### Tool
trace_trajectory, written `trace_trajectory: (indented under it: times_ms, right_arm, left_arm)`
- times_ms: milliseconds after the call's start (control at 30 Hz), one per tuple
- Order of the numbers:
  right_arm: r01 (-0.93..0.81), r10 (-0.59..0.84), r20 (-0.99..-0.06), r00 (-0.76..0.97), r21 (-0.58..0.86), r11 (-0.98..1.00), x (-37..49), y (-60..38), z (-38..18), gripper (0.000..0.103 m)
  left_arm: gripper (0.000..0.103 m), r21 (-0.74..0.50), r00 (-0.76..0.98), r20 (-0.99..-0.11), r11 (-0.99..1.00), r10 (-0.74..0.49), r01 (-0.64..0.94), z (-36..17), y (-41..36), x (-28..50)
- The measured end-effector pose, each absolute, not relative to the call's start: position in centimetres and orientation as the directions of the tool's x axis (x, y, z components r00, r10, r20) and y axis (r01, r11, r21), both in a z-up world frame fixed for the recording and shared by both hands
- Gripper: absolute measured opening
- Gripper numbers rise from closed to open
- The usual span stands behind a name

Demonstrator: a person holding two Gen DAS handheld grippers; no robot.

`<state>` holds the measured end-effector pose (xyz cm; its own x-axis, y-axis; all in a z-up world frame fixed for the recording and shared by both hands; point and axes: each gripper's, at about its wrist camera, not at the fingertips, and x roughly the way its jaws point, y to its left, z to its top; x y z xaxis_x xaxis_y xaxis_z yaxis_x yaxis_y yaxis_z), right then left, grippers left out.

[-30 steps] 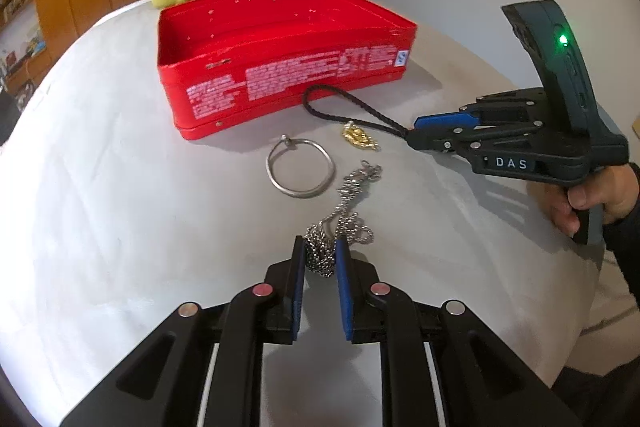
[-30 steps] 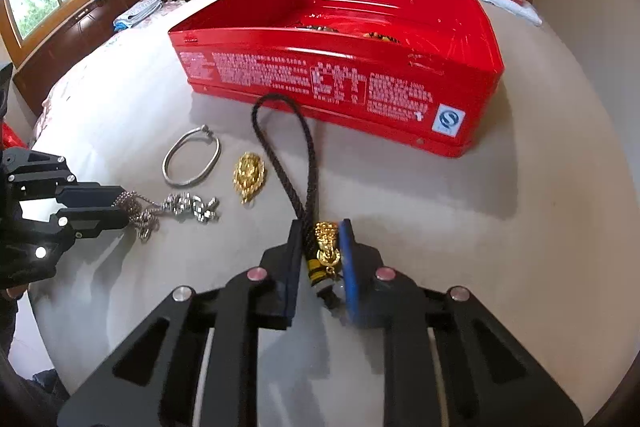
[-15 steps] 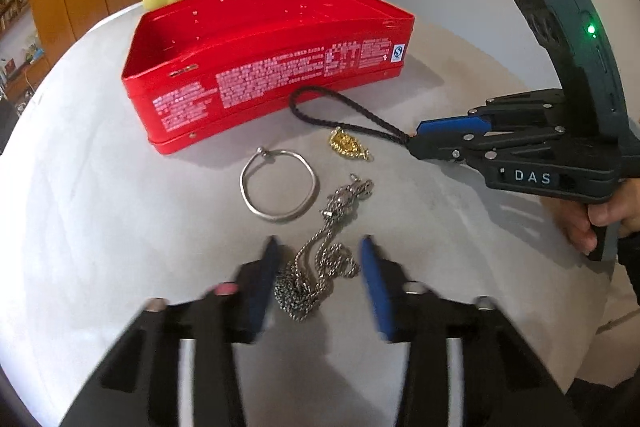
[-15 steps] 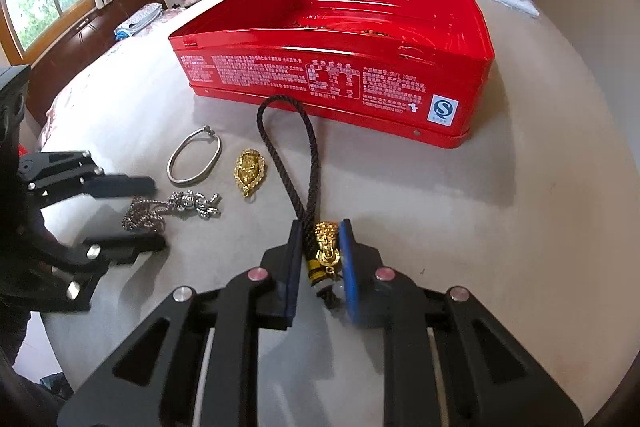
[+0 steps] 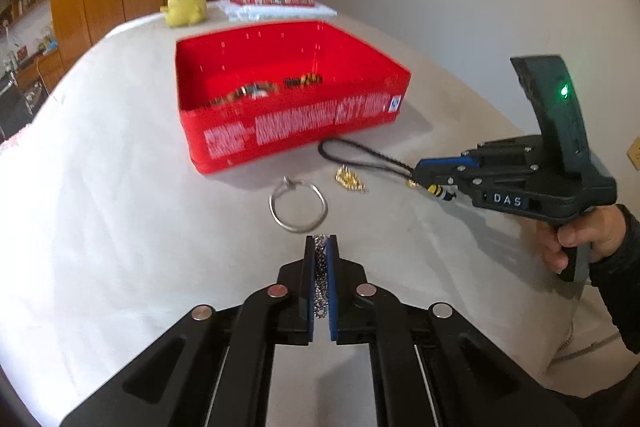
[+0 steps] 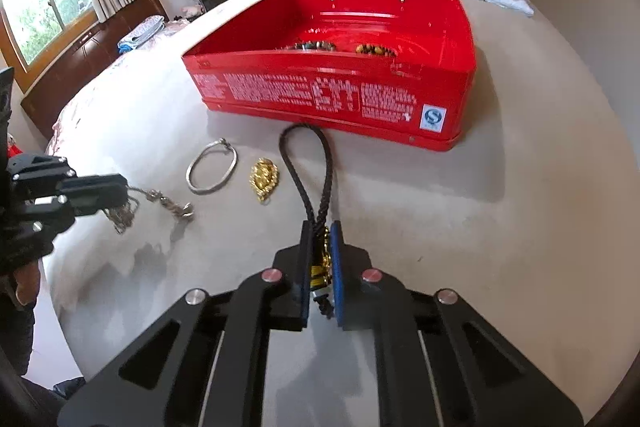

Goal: Organize jewelry
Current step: 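Grasp the silver chain with left tool while right tool grasps the black cord pendant, then lower the chain into the red box with left tool while right tool drops the cord pendant there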

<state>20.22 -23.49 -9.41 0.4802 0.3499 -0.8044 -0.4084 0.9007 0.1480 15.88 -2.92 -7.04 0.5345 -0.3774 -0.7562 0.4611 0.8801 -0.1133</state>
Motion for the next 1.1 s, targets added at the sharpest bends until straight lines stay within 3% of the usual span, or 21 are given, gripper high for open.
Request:
trace_trajectory:
  times_ms: [1100]
  right_arm:
    - [-0.464,0.413,-0.694,0.59,0.127,0.877,17.2,-23.4,1.5,0.001]
  left_arm:
    - [0.004,-0.016,0.635,-0.68,0.873,-0.366,0.487,-0.4,-2.6,16.6]
